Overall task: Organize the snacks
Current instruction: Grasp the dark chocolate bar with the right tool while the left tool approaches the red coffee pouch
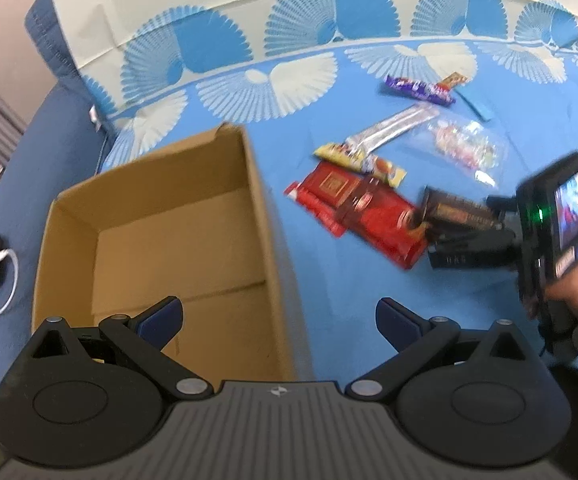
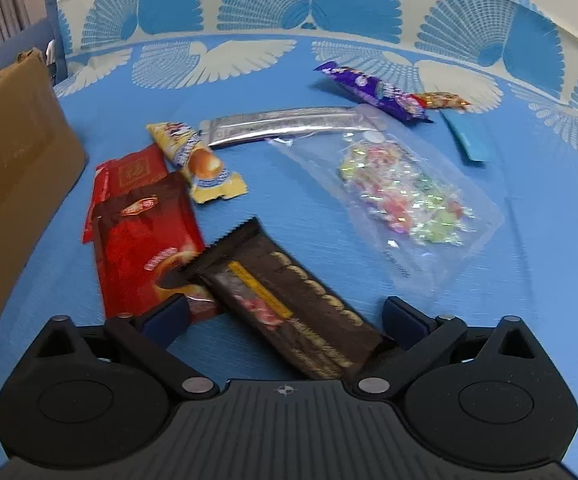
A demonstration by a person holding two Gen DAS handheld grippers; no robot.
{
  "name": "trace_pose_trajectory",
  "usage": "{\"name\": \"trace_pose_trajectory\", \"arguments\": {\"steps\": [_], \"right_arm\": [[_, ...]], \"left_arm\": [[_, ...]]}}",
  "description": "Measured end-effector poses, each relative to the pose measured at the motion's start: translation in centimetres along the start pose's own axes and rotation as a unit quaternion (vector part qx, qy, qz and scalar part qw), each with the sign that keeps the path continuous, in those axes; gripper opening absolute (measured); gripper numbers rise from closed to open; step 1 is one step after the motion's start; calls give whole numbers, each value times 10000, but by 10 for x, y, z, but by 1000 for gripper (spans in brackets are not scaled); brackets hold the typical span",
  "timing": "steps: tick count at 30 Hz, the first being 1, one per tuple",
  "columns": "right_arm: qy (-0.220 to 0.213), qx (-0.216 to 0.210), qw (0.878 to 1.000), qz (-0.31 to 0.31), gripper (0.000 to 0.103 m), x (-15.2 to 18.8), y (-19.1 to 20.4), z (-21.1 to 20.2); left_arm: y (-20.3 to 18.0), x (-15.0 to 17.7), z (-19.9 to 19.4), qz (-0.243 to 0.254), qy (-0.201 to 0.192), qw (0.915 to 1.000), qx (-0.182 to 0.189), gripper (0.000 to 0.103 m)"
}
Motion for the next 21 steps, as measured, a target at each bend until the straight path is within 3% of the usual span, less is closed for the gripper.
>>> {"name": "trace_pose_trajectory", "arguments": {"steps": [4, 7, 11, 15, 17, 21], "right_arm": [[-226, -28, 9996, -148, 59, 5, -11, -12], [-197, -38, 9998, -42, 52, 13, -26, -19], [174, 519, 9966, 614, 52, 33, -57, -36], [207, 697, 9926, 973, 55, 51, -79, -46], [199, 654, 9914, 1113, 62, 54, -83, -45], [277, 795, 9887, 1244, 89, 52, -93, -38]], "left_arm": [[-16, -23, 10, -144, 51, 9997, 195, 103], [-28, -38, 26, -458, 258, 9970, 565, 103], [-55, -60, 65, -820, 707, 9873, 1166, 103], [-81, -82, 116, -1062, 1283, 9731, 1590, 103], [-88, -94, 144, -1253, 1453, 9694, 1529, 103], [-97, -116, 185, -1393, 1644, 9666, 1389, 103]]}}
Point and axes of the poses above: each gripper's, at about its wrist camera, not at the fingertips, and z roughly the way its jaws point, y to its left, x to its underside, the point moved 7 cm from there along z, roughly the way its jaws point, and after that the axes turned 14 degrees about y, right-handed, at the moved point
